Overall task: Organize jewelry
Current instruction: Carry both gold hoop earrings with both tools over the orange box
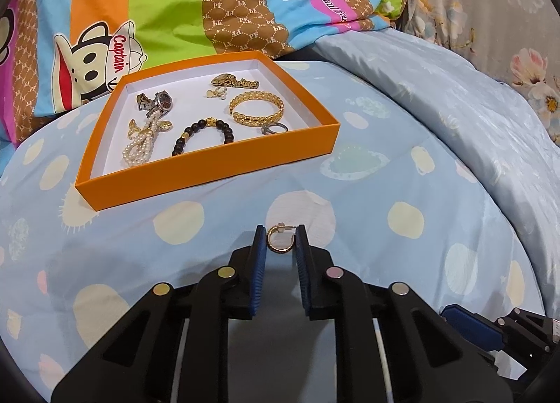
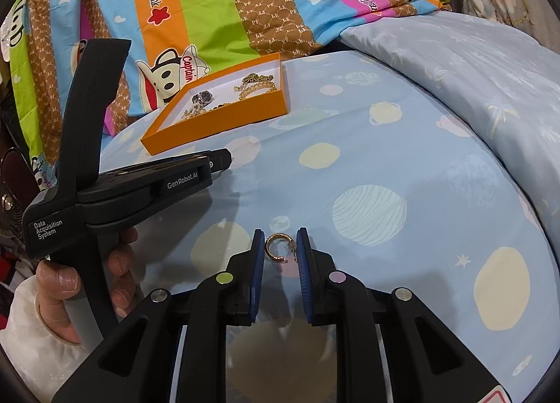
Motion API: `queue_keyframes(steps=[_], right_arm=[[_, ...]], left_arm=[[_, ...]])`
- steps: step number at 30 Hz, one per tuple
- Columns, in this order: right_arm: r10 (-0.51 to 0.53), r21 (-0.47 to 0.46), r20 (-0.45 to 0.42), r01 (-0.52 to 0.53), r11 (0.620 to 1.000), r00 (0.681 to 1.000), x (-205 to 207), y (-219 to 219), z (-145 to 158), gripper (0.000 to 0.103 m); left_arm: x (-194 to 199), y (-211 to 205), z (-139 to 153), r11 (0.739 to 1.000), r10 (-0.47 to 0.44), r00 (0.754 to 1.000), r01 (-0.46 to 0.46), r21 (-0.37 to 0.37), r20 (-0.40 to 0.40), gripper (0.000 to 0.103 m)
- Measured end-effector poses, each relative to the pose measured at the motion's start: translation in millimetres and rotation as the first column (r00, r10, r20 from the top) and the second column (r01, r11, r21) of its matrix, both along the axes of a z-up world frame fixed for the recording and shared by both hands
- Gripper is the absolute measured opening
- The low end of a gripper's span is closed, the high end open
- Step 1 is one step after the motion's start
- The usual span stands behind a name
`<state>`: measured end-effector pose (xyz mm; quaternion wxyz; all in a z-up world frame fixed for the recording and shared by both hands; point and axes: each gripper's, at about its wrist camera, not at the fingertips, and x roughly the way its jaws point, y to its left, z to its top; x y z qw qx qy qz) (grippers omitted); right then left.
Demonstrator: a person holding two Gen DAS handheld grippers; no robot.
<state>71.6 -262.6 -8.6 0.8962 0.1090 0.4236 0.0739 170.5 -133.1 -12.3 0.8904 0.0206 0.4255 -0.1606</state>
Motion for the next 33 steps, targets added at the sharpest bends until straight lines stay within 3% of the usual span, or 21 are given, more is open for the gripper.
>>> queue_keyframes(steps=[13, 33], right_arm=[[0.001, 0.002, 0.000, -0.001, 1.000, 1.000, 0, 1, 0, 0.017], [-0.016, -0.005, -0.003, 0.016, 1.000, 1.000, -1, 1, 2, 0.017]], left_arm=[[-11, 15, 4, 0.999, 0.018, 1.000, -0.017, -0.041, 0.021, 0.016], [-84, 84, 5, 0.991, 0.096, 0.995, -0.095, -0.095, 0.007, 0.016]])
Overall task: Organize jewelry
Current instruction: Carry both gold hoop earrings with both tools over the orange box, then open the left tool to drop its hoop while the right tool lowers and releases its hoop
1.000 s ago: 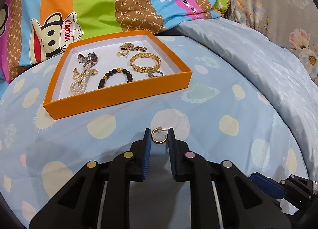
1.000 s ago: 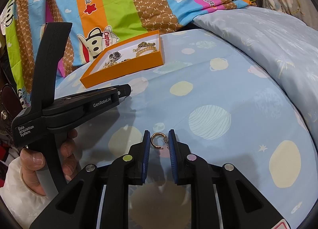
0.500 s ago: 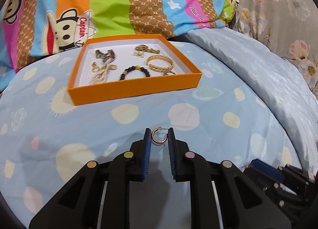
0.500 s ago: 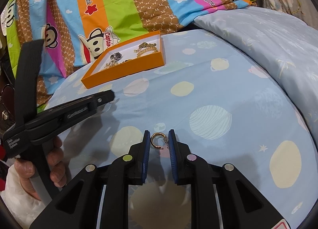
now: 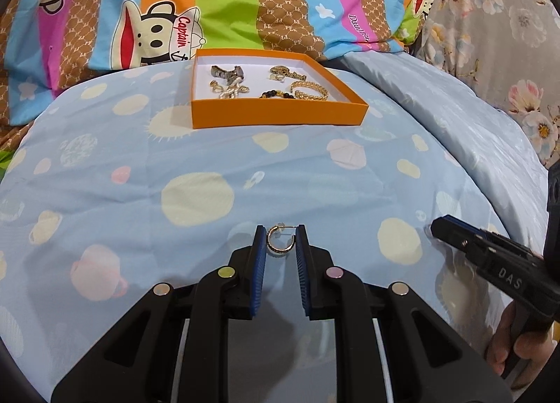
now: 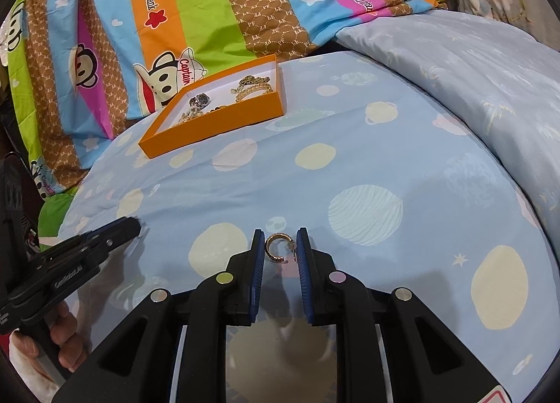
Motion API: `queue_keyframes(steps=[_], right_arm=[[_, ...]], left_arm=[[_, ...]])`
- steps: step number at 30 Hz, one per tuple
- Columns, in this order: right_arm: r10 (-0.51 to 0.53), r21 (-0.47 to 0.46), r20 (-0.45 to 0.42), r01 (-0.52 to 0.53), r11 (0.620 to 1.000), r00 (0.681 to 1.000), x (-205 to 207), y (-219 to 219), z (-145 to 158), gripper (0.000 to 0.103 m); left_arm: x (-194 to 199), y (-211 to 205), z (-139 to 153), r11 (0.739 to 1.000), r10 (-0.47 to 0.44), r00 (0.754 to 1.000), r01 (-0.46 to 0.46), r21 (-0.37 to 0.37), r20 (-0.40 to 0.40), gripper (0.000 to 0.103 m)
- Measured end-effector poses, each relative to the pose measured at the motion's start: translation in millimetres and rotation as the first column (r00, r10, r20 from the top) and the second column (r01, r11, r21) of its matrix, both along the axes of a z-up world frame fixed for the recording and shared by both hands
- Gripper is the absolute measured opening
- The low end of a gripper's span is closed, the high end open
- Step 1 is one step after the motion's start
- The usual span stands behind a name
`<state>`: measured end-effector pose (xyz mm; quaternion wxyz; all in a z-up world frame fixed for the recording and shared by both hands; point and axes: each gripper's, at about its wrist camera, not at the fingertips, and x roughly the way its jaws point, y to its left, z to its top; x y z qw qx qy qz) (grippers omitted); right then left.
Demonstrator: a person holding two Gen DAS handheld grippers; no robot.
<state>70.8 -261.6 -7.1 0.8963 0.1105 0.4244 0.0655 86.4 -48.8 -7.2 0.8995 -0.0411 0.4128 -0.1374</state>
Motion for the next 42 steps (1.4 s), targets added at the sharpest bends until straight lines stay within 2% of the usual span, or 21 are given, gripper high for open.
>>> queue_keyframes(steps=[4, 8, 14, 19, 23, 28, 33, 42], right_arm=[[0.028, -0.050, 0.019, -0.027, 0.998, 0.999, 2, 11, 8, 0.017], [0.078, -0.077, 0.062, -0.073, 0.994, 0.995, 20, 25, 31, 0.017], [0.129, -0.135, 0.142, -0.110, 0.985, 0.981, 66, 45, 63, 0.017], [0.144, -0.148, 0.159, -0.121, 0.982, 0.977, 114, 57, 71, 0.017], [0.146, -0.156, 0.162, -0.121, 0.980, 0.976, 146, 62, 70, 0.017], [0.136, -0.148, 0.163, -0.112, 0.983, 0.977, 179, 65, 64, 0.017], [0.123, -0.090, 0.139, -0.111, 0.990, 0.983, 207, 70, 49, 0.017], [0.129, -0.082, 0.121, -0.120, 0.989, 0.984, 220, 78, 28, 0.017]], left_arm=[[-2, 5, 4, 1.000, -0.008, 1.000, 0.008, 0.019, -0.001, 0.016], [6, 14, 18, 0.999, 0.002, 0.999, -0.003, 0.032, 0.037, 0.016], [46, 30, 53, 0.997, 0.074, 0.988, -0.078, 0.027, 0.136, 0.016], [90, 33, 57, 0.992, 0.110, 0.985, -0.116, 0.038, 0.136, 0.016], [125, 37, 49, 0.986, 0.145, 0.981, -0.154, 0.060, 0.129, 0.016], [156, 44, 44, 0.983, 0.176, 0.978, -0.181, 0.028, 0.114, 0.016], [178, 38, 41, 0.984, 0.173, 0.977, -0.175, 0.007, 0.122, 0.016], [196, 30, 22, 0.986, 0.164, 0.982, -0.166, 0.015, 0.098, 0.016]])
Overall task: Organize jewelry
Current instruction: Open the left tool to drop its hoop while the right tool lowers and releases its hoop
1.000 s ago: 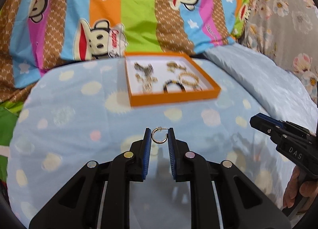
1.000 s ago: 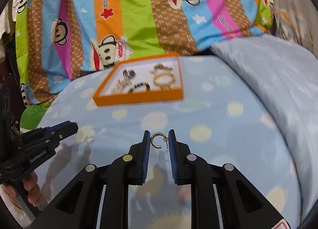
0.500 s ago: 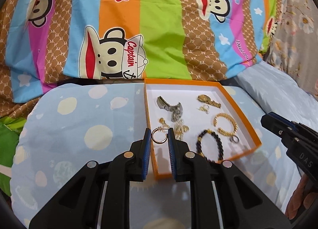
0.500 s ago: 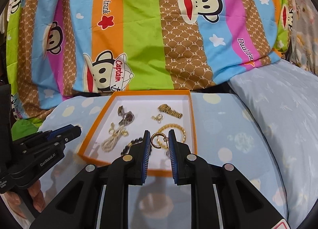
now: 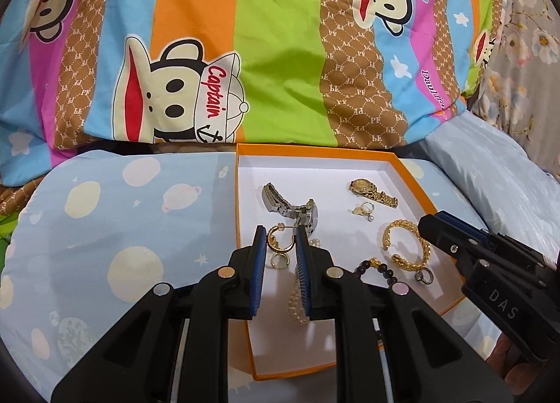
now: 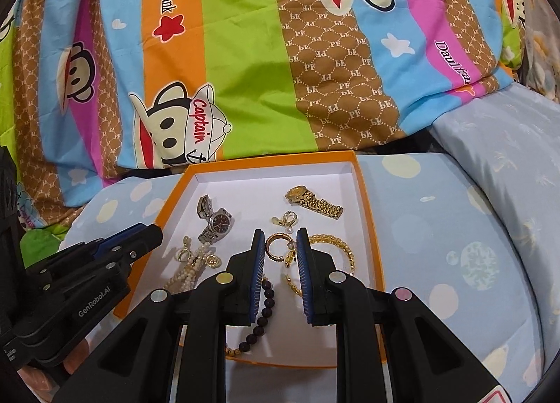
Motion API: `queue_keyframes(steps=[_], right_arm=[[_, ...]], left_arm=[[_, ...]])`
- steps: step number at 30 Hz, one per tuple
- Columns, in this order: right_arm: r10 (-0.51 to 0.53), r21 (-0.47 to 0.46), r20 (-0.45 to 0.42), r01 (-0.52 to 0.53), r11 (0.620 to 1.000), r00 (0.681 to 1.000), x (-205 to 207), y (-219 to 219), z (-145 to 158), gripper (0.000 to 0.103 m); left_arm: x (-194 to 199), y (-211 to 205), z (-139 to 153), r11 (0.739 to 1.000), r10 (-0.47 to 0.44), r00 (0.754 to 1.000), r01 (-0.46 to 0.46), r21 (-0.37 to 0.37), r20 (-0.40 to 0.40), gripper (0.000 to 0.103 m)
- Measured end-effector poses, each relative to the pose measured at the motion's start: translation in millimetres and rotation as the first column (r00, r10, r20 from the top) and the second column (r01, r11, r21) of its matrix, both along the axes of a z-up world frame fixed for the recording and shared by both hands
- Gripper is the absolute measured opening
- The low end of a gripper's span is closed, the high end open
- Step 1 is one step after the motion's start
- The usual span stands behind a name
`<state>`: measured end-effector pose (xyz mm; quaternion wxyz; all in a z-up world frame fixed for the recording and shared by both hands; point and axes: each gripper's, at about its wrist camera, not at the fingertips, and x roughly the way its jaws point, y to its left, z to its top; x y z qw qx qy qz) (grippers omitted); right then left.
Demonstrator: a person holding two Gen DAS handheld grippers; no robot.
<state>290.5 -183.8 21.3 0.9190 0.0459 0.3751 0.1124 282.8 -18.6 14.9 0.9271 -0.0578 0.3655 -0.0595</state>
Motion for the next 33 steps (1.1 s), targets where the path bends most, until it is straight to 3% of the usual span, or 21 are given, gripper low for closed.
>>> queue_keyframes(steps=[33], right_arm=[[0.025, -0.043, 0.007, -0.024, 0.999, 1.000, 6, 10, -9, 0.017]], left_arm=[[4, -7, -7, 0.999, -0.017, 1.000, 0.016, 0.035, 0.018, 0.016]])
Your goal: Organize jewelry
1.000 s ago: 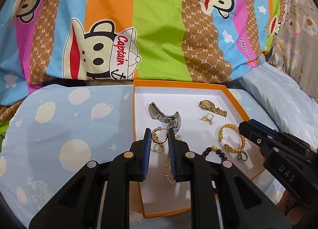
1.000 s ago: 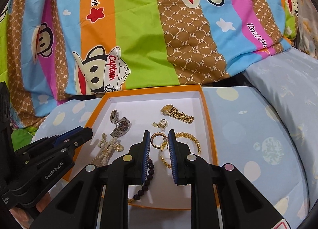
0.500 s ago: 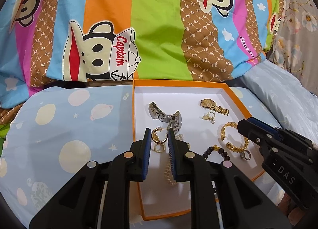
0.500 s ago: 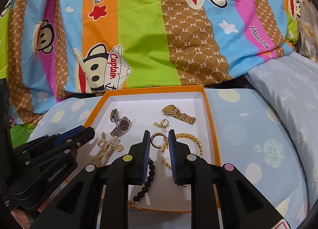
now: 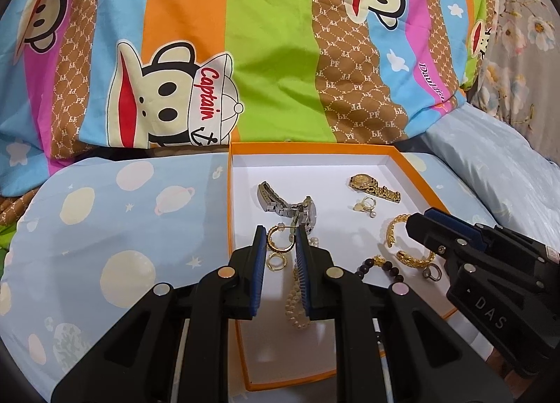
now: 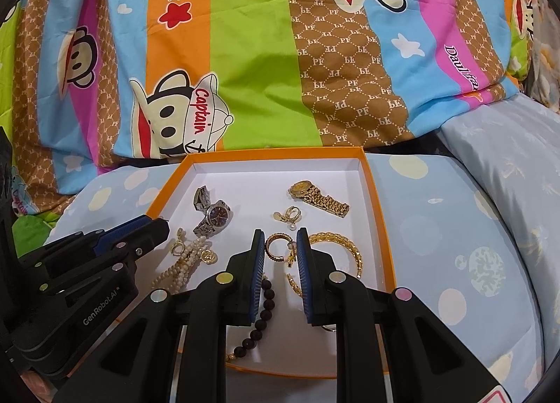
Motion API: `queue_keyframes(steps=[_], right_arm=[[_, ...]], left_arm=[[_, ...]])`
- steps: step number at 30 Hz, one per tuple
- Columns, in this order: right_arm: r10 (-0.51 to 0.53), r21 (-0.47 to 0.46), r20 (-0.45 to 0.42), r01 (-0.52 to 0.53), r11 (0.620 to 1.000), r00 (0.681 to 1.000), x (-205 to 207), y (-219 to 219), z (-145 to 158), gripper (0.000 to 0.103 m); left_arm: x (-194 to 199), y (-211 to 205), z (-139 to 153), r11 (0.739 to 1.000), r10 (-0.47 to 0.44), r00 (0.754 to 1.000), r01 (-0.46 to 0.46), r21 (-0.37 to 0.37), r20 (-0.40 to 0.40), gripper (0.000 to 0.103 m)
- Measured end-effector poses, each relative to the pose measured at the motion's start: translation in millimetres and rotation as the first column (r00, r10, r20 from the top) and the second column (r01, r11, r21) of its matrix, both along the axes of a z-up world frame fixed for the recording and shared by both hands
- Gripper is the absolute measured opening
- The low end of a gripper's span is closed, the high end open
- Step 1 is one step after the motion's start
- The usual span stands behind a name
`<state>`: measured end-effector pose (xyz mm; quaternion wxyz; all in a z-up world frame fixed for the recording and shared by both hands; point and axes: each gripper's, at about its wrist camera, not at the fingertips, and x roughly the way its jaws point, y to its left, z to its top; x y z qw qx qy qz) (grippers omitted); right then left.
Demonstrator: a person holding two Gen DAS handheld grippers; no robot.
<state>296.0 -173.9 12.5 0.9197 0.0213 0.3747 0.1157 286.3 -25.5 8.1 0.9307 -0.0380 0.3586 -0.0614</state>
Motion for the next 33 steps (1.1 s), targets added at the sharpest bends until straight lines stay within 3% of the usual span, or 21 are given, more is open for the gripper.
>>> queue_keyframes(steps=[6, 7, 9, 10, 22, 33], right_arm=[[0.003, -0.002, -0.004, -0.003, 1.000, 1.000, 1, 1, -3, 0.019], [0.004, -0.004, -0.005, -0.004, 1.000, 1.000, 2, 1, -3, 0.022], [0.000, -0.006, 0.003, 0.000, 1.000, 1.000, 1, 2, -3, 0.028], [-0.002, -0.005, 0.007, 0.002, 1.000, 1.000, 1, 2, -2, 0.036], [-0.006, -0.012, -0.007, 0.006, 1.000, 1.000, -10, -2, -3, 0.040], [-0.008, -0.034, -0.064, 0.006, 0.999, 0.998, -48, -11, -11, 0.040]], left_arm=[[1, 4, -2, 0.999, 0.011, 1.000, -0.011, -0.040, -0.008, 0.016], [1, 4, -1, 0.999, 0.013, 1.000, -0.013, -0.047, -0.004, 0.019], [0, 6, -2, 0.999, 0.031, 1.000, -0.031, -0.044, 0.003, 0.034], [0, 6, -2, 0.998, 0.037, 0.999, -0.037, -0.047, 0.005, 0.039], [-11, 5, 0, 0.999, 0.028, 1.000, -0.028, -0.036, 0.005, 0.039], [-53, -14, -7, 0.994, -0.046, 0.998, 0.050, 0.096, -0.037, 0.038]])
